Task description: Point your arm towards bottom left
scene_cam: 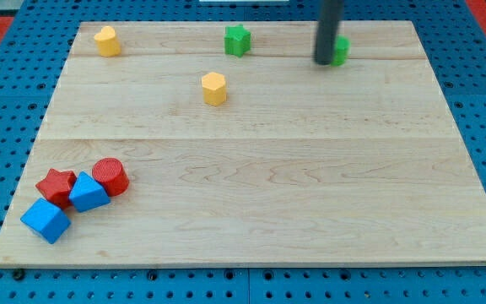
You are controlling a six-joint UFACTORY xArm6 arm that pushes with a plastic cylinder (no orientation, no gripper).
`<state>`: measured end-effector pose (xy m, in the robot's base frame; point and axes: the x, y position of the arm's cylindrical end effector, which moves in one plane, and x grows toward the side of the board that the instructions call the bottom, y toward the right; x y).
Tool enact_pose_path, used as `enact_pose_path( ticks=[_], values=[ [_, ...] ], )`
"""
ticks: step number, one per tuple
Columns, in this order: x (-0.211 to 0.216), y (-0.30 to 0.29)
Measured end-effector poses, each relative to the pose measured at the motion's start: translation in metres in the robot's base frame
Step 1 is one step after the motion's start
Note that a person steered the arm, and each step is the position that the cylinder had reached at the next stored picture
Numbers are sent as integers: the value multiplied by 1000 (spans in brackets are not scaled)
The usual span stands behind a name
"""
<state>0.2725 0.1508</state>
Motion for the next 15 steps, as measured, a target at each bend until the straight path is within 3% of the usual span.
enact_pose_path(
  ticks=[1, 5, 7, 8, 9, 11, 13, 15],
  values=[
    [-10, 22],
    [10, -29],
    [22, -122],
    [143, -120],
    [222, -167],
    [266, -234],
    [278, -248],
    [327, -266]
  ],
)
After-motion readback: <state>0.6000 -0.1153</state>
